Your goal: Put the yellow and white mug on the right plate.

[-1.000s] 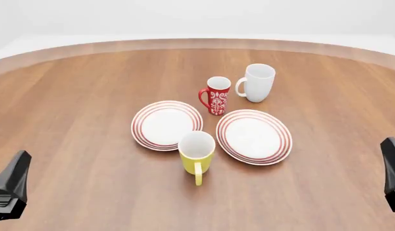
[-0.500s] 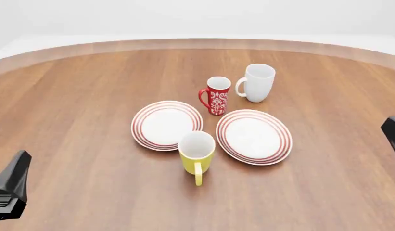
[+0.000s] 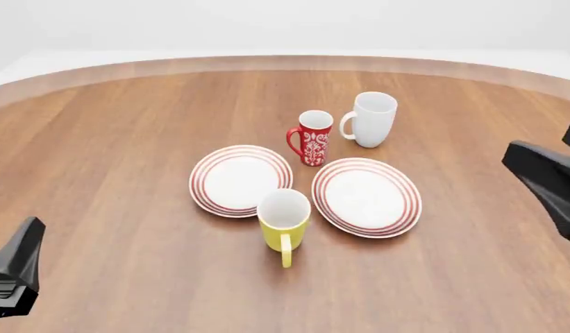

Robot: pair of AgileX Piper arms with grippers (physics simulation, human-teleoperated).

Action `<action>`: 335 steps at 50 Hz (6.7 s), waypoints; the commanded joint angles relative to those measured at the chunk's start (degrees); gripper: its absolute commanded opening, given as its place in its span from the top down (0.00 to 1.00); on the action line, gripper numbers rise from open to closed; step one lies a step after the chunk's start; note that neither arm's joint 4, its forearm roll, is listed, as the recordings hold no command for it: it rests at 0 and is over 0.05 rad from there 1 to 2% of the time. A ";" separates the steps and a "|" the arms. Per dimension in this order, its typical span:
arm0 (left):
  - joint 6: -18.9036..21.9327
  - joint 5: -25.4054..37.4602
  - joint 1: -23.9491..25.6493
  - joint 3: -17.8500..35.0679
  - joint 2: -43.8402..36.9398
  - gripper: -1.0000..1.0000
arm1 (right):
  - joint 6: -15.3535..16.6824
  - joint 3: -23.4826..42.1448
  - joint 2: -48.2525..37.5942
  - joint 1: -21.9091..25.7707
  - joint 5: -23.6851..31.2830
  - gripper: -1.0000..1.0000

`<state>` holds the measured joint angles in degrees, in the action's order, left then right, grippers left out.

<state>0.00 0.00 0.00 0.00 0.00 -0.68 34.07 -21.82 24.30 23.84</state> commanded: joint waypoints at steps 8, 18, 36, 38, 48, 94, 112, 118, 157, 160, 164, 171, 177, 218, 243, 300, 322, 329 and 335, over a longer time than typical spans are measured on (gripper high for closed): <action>0.00 0.00 0.00 0.00 0.00 0.00 | -4.29 3.72 -8.75 6.21 4.79 0.00; 0.00 0.00 0.00 0.00 0.00 0.00 | -5.29 6.42 -11.42 8.94 6.04 0.00; 0.00 0.00 0.00 0.00 0.00 0.00 | -10.36 7.17 -14.40 13.66 5.04 0.00; 0.00 0.00 0.00 0.00 0.00 0.00 | -10.37 7.82 -14.50 14.01 5.17 0.00; 0.00 0.00 0.00 0.00 0.00 0.00 | -10.19 8.61 -15.52 16.28 4.42 0.00; 0.00 0.00 0.00 0.00 0.00 0.00 | -18.95 16.31 -28.02 16.77 8.69 0.00; 0.00 0.00 0.00 0.00 0.00 0.00 | -20.61 17.55 -35.82 16.01 10.62 0.00; 0.00 0.00 0.00 0.00 0.00 0.00 | -20.11 18.95 -39.68 16.14 10.45 0.00; 0.00 0.00 0.00 0.00 0.00 0.00 | -20.25 21.64 -55.60 18.69 4.51 0.00; 0.00 0.00 0.00 0.00 0.00 0.00 | -20.60 21.76 -56.30 19.06 3.96 0.00; 0.00 0.00 0.00 0.00 0.00 0.00 | -21.05 21.60 -57.09 19.36 3.12 0.00; 0.00 0.00 0.00 0.00 0.00 0.00 | -22.30 20.24 -58.85 19.95 0.41 0.00; 0.00 0.00 0.00 0.00 0.00 0.00 | -23.30 19.73 -59.92 20.65 -1.15 0.00; 0.00 0.00 0.00 0.00 0.00 0.00 | -28.58 11.30 -65.58 22.34 -14.34 0.00; 0.00 0.00 0.00 0.00 0.00 0.00 | -31.05 8.85 -69.59 23.29 -20.14 0.00; 0.00 0.00 0.00 0.00 0.00 0.00 | -33.37 4.62 -74.45 24.11 -29.87 1.00; 0.00 0.00 0.00 0.00 0.00 0.00 | -29.51 5.52 -67.49 20.82 -23.22 1.00; 0.00 0.00 0.00 0.00 0.00 0.00 | -27.79 7.29 -66.14 20.22 -20.61 1.00; 0.00 0.00 0.00 0.00 0.00 0.00 | -25.74 8.68 -64.46 18.78 -18.34 1.00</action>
<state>0.00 0.00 0.00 0.00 0.00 -28.71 40.69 -88.85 44.73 2.19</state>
